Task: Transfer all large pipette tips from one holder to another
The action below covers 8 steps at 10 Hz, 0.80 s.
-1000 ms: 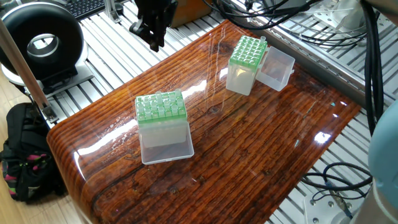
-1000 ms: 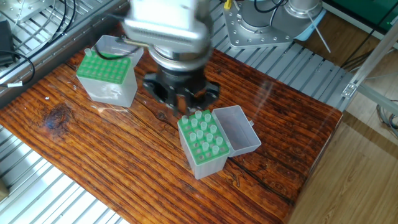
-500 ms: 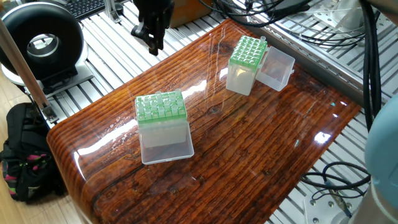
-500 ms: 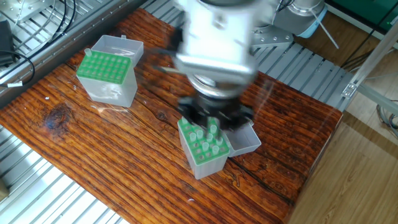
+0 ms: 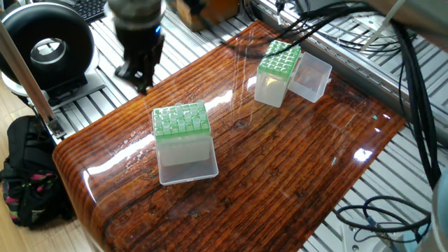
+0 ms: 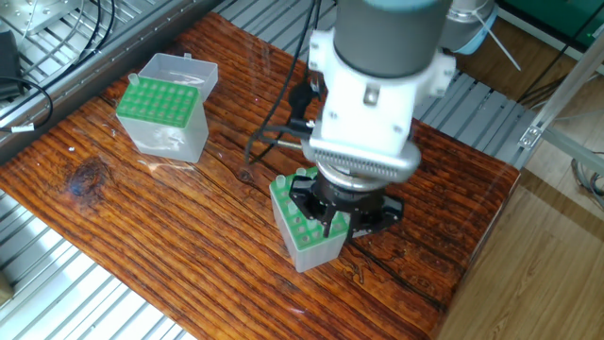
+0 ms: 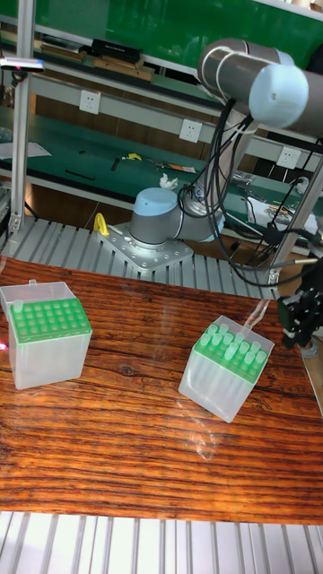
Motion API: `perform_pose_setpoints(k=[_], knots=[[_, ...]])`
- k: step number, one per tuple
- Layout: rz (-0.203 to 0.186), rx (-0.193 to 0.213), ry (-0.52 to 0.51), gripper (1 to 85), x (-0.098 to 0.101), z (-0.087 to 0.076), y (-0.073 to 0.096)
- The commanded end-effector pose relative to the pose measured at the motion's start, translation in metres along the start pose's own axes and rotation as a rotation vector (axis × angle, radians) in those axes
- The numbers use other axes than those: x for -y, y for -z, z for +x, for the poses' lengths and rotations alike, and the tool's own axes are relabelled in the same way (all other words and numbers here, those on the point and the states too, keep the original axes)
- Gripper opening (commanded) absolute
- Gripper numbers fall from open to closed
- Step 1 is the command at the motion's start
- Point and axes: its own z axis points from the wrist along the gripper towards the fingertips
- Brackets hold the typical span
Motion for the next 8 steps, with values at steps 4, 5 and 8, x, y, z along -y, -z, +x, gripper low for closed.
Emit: perform_pose_setpoints(k=[4, 5, 8], knots=[[0.036, -0.043, 0.011, 30.3, 0.013, 0.007, -0.030], [0.032, -0.047, 0.018, 30.3, 0.015, 0.007, -0.031], [0.018, -0.080, 0.054, 30.3, 0.014, 0.016, -0.039]])
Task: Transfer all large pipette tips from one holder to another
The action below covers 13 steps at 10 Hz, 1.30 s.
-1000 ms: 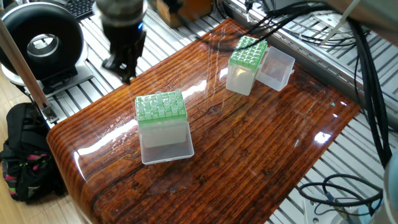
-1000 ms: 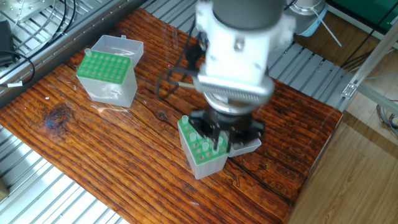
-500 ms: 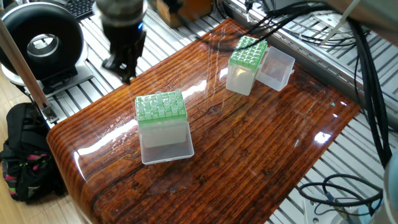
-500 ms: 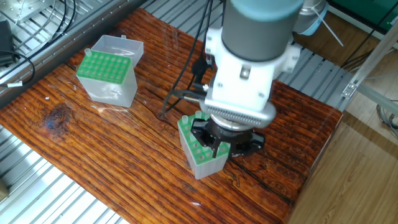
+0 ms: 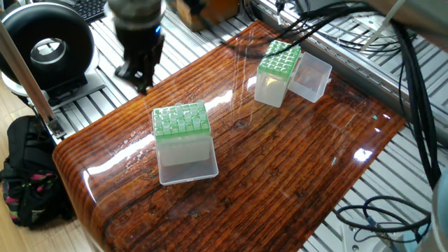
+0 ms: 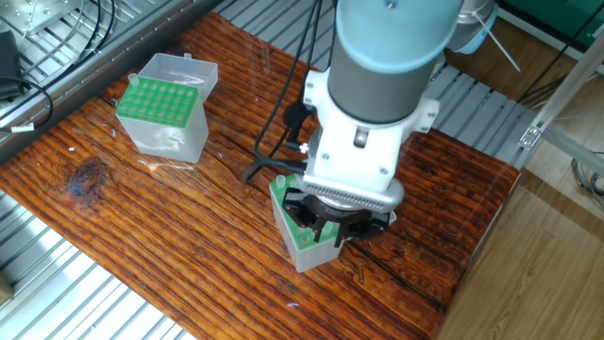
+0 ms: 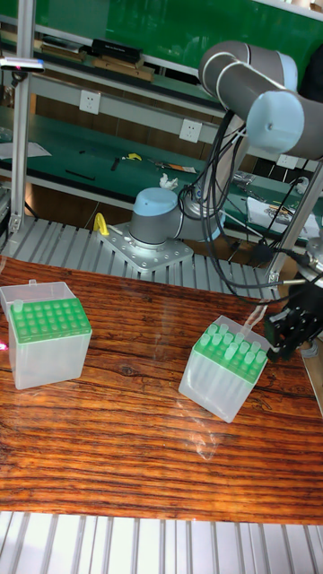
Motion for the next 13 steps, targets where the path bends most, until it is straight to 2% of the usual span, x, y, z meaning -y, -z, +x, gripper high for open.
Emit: perform_pose_setpoints(k=[1, 3, 5, 7, 11, 13], knots=[[-0.023, -0.034, 0.027, 30.3, -0.002, 0.009, -0.007], [-0.025, -0.045, 0.025, 30.3, -0.003, 0.010, -0.006], [-0.034, -0.065, 0.010, 30.3, -0.008, 0.010, 0.011], [-0.033, -0.077, -0.001, 30.3, -0.010, 0.006, 0.016], [-0.012, -0.085, -0.003, 30.3, -0.005, -0.002, 0.010], [-0.016, -0.066, 0.014, 30.0, -0.005, -0.003, -0.002]])
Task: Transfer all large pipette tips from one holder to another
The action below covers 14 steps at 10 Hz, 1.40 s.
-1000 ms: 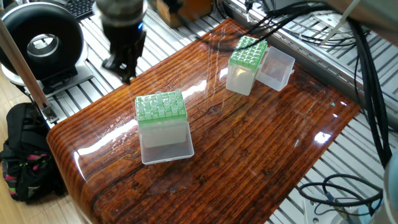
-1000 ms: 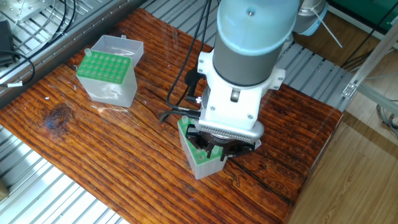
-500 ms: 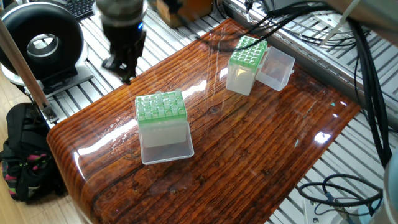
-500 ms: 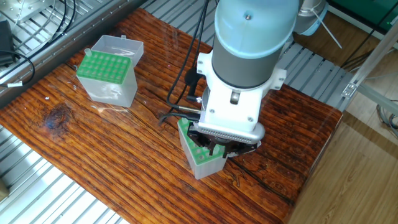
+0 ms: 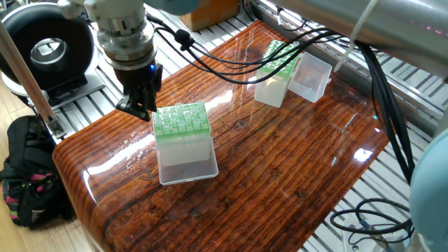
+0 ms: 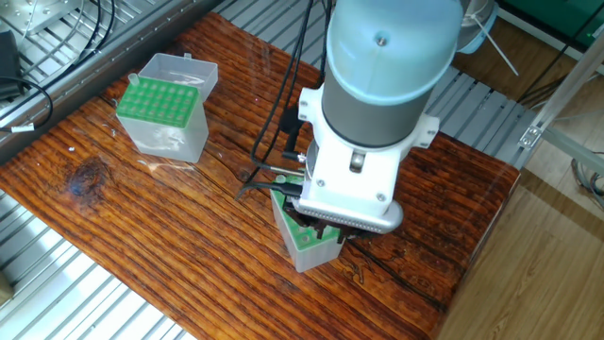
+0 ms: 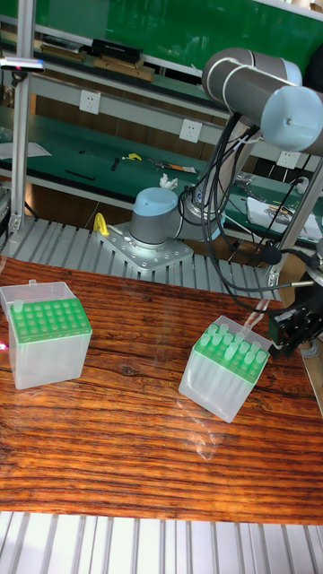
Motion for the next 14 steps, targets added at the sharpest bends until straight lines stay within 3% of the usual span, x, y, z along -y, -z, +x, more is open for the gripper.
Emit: perform_pose_setpoints(k=[1, 5, 10, 11, 13, 14], knots=[[-0.011, 0.017, 0.014, 30.0, -0.001, -0.001, -0.010], [-0.004, 0.017, 0.027, 29.7, 0.004, 0.007, -0.018], [-0.007, 0.017, 0.027, 29.7, 0.003, 0.008, -0.015], [-0.016, 0.010, 0.025, 29.7, 0.001, 0.010, -0.013], [-0.028, -0.050, 0.000, 29.7, -0.002, 0.025, -0.013], [-0.037, -0.052, -0.004, 29.7, -0.005, 0.026, -0.013]])
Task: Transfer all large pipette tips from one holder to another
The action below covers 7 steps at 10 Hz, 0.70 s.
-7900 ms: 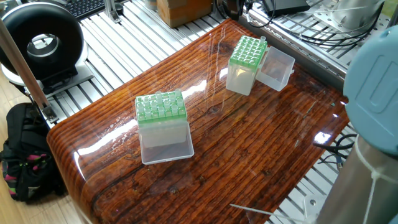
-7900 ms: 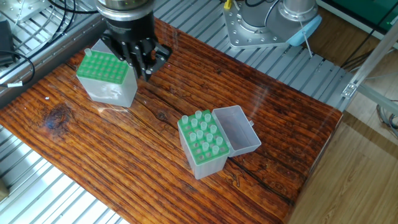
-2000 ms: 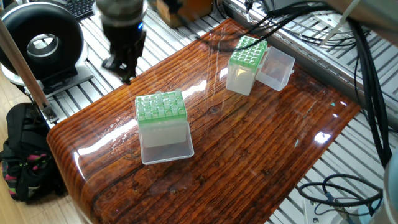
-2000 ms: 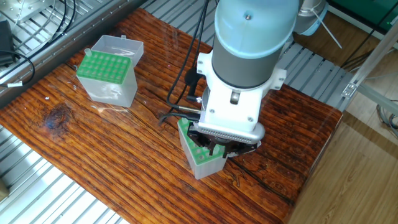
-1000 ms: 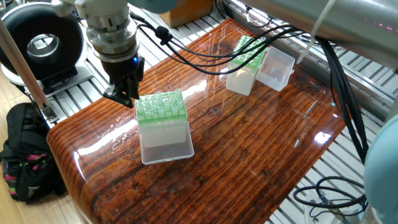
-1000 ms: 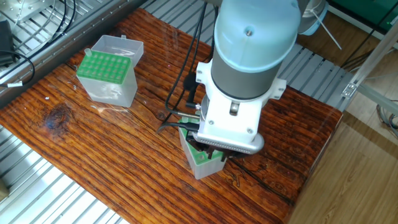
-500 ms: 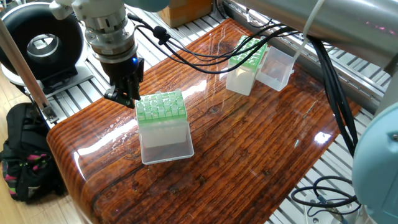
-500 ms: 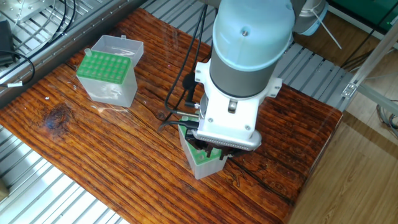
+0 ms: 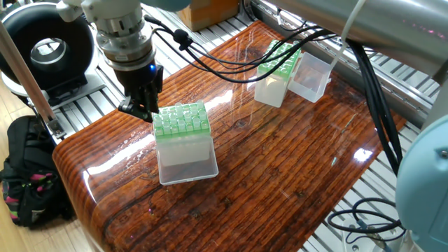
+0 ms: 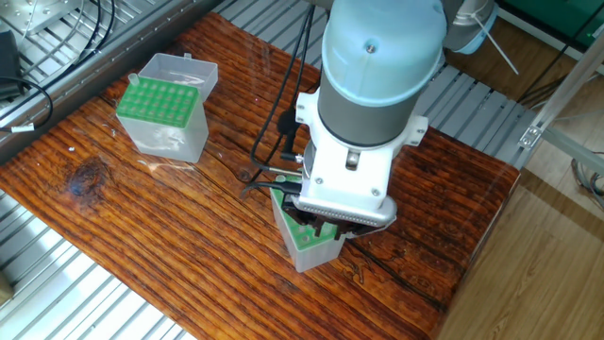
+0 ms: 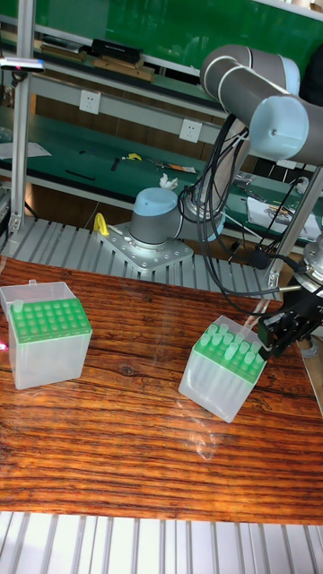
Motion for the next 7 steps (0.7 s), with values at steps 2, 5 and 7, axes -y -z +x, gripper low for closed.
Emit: perform_pose_setpoints(k=[2, 5, 7], knots=[[-0.004, 0.022, -0.007, 29.7, 0.000, -0.005, 0.002], [0.001, 0.072, -0.002, 29.7, 0.004, -0.025, -0.011], [-0.008, 0.072, -0.003, 29.7, 0.001, -0.024, -0.008]])
